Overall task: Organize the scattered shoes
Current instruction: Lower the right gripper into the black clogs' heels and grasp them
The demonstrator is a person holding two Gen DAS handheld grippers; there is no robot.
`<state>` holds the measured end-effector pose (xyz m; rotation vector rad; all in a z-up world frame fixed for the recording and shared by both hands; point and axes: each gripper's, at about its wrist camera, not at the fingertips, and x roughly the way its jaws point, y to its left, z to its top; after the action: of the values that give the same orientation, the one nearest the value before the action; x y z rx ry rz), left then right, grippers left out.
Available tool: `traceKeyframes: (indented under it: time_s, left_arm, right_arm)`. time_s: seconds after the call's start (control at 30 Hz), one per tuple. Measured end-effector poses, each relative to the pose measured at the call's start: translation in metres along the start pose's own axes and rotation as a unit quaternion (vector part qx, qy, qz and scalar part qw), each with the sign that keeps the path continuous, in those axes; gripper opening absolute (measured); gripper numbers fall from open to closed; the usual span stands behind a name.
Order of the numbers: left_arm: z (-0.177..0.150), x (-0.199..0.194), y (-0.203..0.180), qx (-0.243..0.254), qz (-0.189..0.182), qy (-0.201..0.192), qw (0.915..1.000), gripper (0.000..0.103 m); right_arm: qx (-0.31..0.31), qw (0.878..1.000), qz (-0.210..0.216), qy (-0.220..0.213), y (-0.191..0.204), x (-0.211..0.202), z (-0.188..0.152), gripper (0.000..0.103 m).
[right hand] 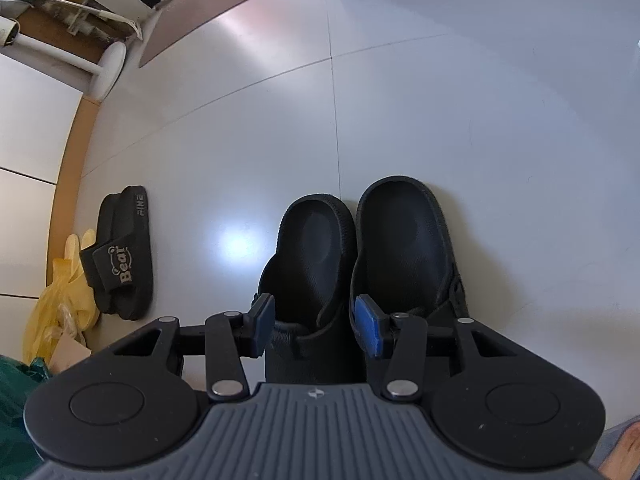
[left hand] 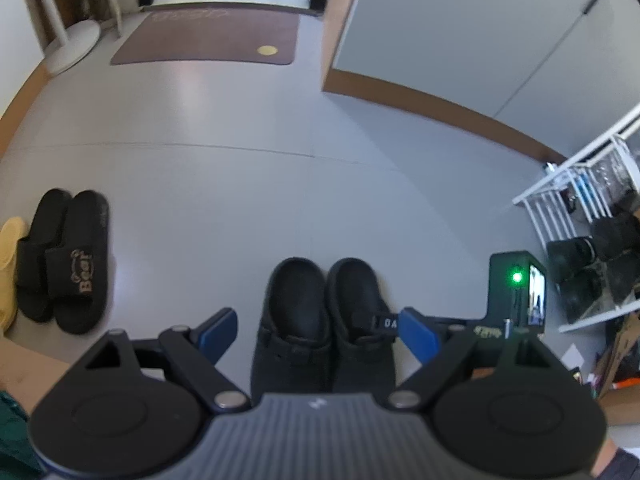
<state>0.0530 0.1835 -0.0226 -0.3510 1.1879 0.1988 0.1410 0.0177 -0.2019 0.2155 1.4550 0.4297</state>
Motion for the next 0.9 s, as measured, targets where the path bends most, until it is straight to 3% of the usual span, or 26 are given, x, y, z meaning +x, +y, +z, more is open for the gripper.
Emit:
traceKeyframes:
  time_s: [0.23,0.37,0.6,0.77,0.9]
  left_arm:
    - [-0.002,0.003,0.007,0.003,0.020,0.008,0.9998,0.089]
    - [-0.001,0.008,0.006,0.003,0.025,0.012,0.9996,0.089]
    - [0.001,0.011,0.006,0.007,0.031,0.016,0.9994,0.089]
    - [0.002,0.009,0.010,0.003,0.028,0.015,0.9995,0.089]
    - [0.002,0.004,0.011,-0.002,0.023,0.009,0.9997,0.089]
  right_arm:
    - [-0.012,1.000,-0.009,-0.015,-0.004,0.032,0.008,0.050]
    - [0.012,1.000,0.025,0.009,-0.017,0.053,0.016,0.050]
    - [0.021,0.999,0.015,0.028,-0.029,0.059,0.027,0.050]
    - [0.012,0.999,0.017,0.049,-0.015,0.075,0.023,0.049]
    - [-0.028,0.997,-0.028,0.063,0.003,0.090,0.014,0.047]
